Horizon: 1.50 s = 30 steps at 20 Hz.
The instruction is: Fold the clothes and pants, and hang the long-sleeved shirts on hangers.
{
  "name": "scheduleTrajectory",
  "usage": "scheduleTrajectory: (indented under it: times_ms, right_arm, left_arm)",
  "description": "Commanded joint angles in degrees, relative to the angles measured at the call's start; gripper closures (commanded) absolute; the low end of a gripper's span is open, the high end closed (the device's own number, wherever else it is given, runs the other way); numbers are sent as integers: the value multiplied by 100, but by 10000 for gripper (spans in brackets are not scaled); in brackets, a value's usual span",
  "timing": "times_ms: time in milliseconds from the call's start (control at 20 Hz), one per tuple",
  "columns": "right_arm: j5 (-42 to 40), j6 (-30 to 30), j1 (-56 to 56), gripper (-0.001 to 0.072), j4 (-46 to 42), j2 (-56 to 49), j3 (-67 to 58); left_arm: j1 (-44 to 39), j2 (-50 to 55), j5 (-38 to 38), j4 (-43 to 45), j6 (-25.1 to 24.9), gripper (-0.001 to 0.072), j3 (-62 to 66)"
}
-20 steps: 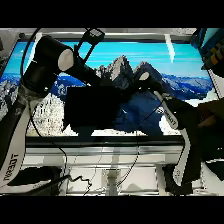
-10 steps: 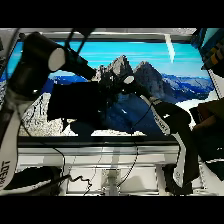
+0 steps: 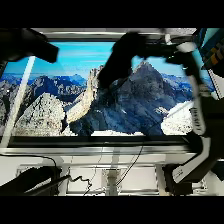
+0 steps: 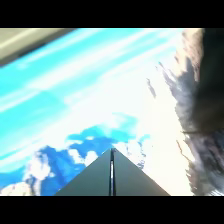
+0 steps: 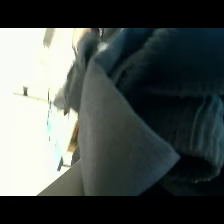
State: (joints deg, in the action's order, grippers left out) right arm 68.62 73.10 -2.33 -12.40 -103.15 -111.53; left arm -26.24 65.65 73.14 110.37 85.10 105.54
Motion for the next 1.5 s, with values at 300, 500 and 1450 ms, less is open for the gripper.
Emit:
scheduleTrajectory:
  times_ms: [300,500,1450]
  right_arm:
    - [595,1338,-4236,691,-2625,2326,-85]
    - [1862,1543,-6135,691,-3058,2382,-83]
    - [2549,2146,-9906,28,-4621,2291,-79]
  left_arm:
    - [640,-302,153,-81,4,697,-2]
    - [640,-299,153,-155,2,697,-2]
    - [638,-295,146,-153,2,697,-2]
